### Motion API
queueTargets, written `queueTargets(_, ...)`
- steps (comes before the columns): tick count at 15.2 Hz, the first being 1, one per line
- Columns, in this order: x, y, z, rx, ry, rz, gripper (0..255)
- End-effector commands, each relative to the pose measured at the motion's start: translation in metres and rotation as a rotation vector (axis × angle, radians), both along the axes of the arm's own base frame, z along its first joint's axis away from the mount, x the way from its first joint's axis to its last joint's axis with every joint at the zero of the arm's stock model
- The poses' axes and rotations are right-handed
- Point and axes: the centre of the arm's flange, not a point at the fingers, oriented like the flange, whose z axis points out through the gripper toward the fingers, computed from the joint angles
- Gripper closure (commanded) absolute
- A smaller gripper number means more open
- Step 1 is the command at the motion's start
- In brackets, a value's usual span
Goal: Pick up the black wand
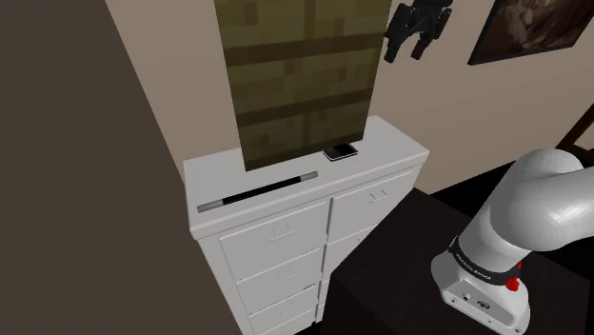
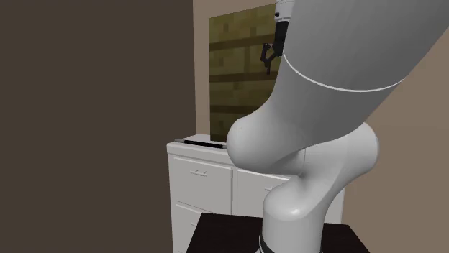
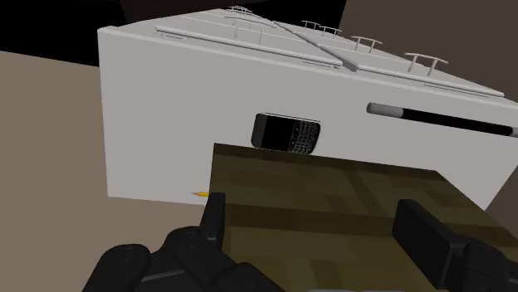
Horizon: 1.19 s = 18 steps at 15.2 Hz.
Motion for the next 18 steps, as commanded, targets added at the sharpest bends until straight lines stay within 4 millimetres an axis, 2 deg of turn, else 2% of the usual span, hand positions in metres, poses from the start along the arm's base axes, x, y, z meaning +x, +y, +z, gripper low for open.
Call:
queueTargets(1,0.0,0.0,0.0,0.0,0.0,0.0,0)
queueTargets(10,0.086,0.06,-0.058,-0.047,0.016,0.374,0)
queueTargets(18,0.14,0.134,-0.112,-0.089,0.029,0.706,0)
